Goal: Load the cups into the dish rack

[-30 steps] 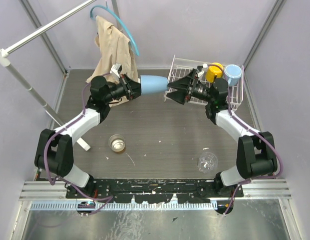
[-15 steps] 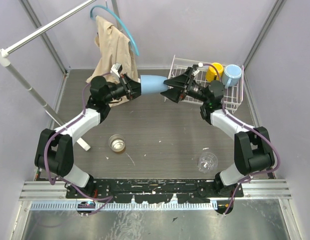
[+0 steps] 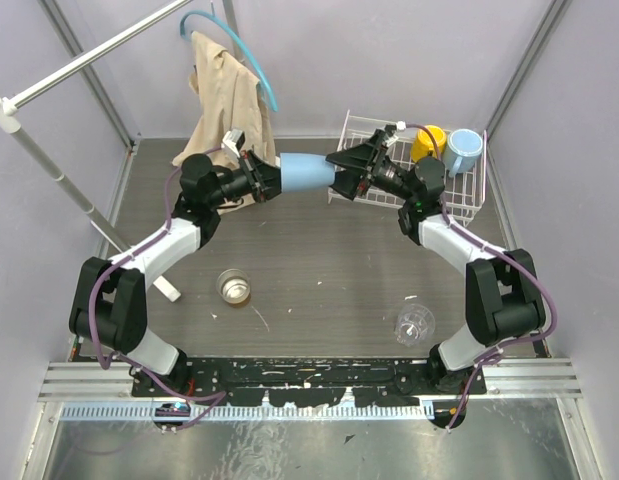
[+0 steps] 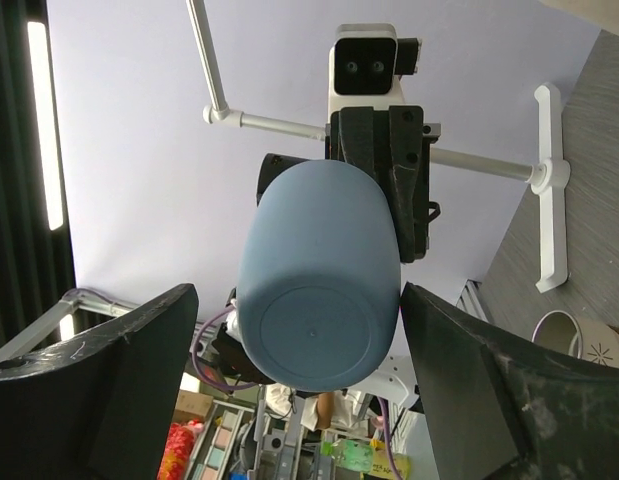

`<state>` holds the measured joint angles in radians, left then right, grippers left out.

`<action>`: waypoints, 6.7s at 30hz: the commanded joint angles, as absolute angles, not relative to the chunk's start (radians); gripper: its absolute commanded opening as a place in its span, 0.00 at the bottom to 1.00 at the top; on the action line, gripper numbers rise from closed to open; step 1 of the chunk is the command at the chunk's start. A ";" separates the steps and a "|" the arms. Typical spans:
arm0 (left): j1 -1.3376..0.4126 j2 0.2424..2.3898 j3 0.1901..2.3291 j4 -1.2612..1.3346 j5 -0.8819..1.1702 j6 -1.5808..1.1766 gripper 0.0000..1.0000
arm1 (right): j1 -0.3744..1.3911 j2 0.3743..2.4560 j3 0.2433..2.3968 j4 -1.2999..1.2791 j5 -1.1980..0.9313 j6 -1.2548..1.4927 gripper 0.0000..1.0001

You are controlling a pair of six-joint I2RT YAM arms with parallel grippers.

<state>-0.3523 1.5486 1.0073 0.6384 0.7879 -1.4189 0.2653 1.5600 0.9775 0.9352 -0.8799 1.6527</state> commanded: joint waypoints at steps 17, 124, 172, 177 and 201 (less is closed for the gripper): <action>-0.350 1.552 0.997 0.672 0.801 -1.418 0.00 | 0.298 1.572 1.020 0.971 -0.905 1.651 0.54; -0.244 1.513 1.245 -0.417 0.573 -0.606 0.78 | -0.293 1.877 1.819 -0.779 -0.020 0.161 0.15; -0.243 1.539 1.267 -0.459 0.551 -0.589 0.82 | -0.240 1.921 1.762 -0.709 0.071 0.142 0.79; -0.245 1.526 1.260 -0.461 0.553 -0.583 0.82 | -0.235 1.898 1.763 -0.710 0.066 0.141 0.87; -0.667 1.431 1.325 -0.705 0.325 -0.449 0.85 | -0.219 1.665 1.768 -0.798 0.166 0.185 0.93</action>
<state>-0.5552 1.4532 1.2694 -0.6357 0.4145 -0.4835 -0.2260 1.7630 1.7653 -0.7990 0.1284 0.1623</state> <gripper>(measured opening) 0.846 0.931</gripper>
